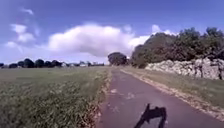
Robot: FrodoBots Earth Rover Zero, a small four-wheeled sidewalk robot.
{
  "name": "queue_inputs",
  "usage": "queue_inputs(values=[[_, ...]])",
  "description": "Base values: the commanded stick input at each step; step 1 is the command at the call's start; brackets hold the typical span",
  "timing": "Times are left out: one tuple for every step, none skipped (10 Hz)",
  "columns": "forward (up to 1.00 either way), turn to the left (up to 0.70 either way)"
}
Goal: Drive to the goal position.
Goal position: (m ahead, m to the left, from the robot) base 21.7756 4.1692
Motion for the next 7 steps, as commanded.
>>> queue_inputs(values=[[0.7, 0.0], [0.7, 0.0], [0.7, 0.0], [0.7, 0.0], [0.7, 0.0], [0.7, 0.0], [0.7, 0.0]])
